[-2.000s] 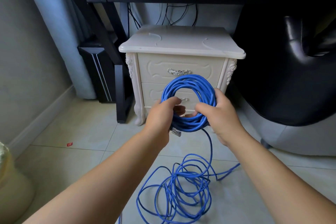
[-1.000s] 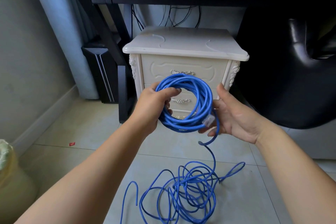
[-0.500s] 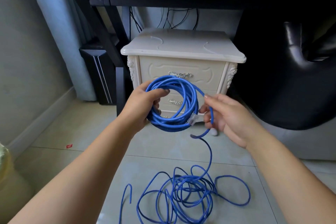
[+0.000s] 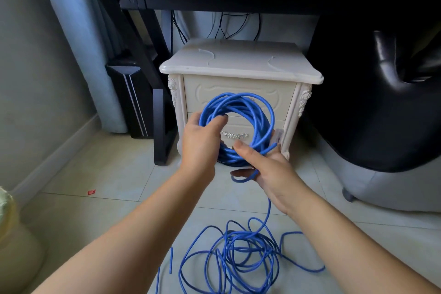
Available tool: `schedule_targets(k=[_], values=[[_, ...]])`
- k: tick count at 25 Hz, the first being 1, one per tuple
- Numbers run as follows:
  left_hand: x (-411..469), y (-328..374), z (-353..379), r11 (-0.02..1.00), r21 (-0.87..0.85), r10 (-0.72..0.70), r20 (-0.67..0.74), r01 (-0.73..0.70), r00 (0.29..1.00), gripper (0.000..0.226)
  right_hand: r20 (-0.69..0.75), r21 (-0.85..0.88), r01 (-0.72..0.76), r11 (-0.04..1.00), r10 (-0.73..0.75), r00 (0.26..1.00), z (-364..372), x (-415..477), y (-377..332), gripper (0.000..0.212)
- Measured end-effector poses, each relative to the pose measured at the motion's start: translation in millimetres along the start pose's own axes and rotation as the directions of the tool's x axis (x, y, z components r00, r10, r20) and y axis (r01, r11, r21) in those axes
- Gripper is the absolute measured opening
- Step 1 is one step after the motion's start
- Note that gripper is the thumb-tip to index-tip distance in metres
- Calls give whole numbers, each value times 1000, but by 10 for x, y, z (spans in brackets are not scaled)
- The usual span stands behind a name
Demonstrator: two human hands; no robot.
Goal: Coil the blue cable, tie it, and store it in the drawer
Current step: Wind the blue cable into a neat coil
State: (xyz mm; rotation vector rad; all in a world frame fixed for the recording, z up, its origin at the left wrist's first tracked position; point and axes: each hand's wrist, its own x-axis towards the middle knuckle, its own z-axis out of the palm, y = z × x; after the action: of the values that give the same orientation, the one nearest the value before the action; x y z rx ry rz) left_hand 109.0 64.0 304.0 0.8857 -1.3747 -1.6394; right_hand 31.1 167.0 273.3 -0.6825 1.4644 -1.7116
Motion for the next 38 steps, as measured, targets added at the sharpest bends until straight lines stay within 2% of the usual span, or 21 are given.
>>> schedule_targets(k=[2, 4, 6, 8, 10, 12, 13, 14, 16, 17, 18, 21, 24, 26, 30, 32, 34, 38], values=[[-86, -31, 56, 999, 33, -5, 61, 3, 998, 10, -203, 10, 17, 1000, -14, 979, 12, 15, 6, 66], [-167, -69, 108, 998, 59, -14, 149, 5, 989, 8, -330, 119, 34, 992, 7, 944, -41, 33, -50, 31], [-225, -95, 123, 997, 79, -26, 243, 7, 970, 5, -375, 173, 60, 983, 9, 927, -106, 48, -149, 22], [-239, -64, 94, 985, 171, -66, 324, 10, 944, 5, -411, 83, 91, 992, -50, 910, -187, 76, -210, 22], [-175, -24, 16, 977, 211, -116, 385, 35, 916, 21, -420, -120, 120, 986, -160, 893, -275, 106, -254, 24], [-104, 23, -64, 982, 182, -122, 430, 46, 895, 42, -375, -340, 118, 933, -250, 893, -313, 107, -281, 33], [-88, 50, -83, 976, 216, -82, 456, -20, 886, 50, -338, -417, 113, 902, -269, 902, -309, 100, -287, 32], [-74, 60, -89, 939, 311, -22, 486, -150, 874, 57, -291, -490, 103, 866, -274, 917, -300, 99, -283, 28], [-69, 61, -98, 773, 488, 88, 551, -406, 830, 69, -172, -646, 89, 758, -258, 951, -263, 96, -272, 23], [-76, 70, -100, 703, 531, 113, 572, -472, 812, 69, -124, -702, 88, 707, -243, 962, -250, 90, -270, 27], [-71, 71, -104, 675, 542, 118, 589, -500, 799, 64, -93, -738, 90, 669, -234, 968, -249, 86, -272, 34], [-67, 78, -95, 661, 579, 62, 591, -477, 804, 44, 2, -855, 109, 507, -207, 978, -256, 43, -308, 65], [-47, 19, -74, 613, 642, -15, 593, -461, 805, 50, 97, -901, 155, 406, -158, 983, -195, 16, -329, 86], [-53, -13, -79, 635, 634, -56, 608, -442, 792, 51, 110, -890, 171, 422, -165, 980, -174, 18, -301, 93], [-30, -27, -86, 787, 514, -27, 582, -341, 813, 44, 55, -758, 174, 629, -204, 977, -185, 43, -265, 99], [-15, -47, -77, 831, 473, -25, 557, -293, 830, 41, 30, -685, 173, 707, -210, 977, -190, 64, -245, 99], [-21, -57, -76, 863, 450, -87, 582, -231, 809, 37, 16, -690, 151, 708, -194, 981, -182, 60, -225, 98], [17, -50, -134, 884, 461, -286, 674, -85, 681, 43, 61, -787, 159, 596, -180, 982, -183, 32, -208, 100]])
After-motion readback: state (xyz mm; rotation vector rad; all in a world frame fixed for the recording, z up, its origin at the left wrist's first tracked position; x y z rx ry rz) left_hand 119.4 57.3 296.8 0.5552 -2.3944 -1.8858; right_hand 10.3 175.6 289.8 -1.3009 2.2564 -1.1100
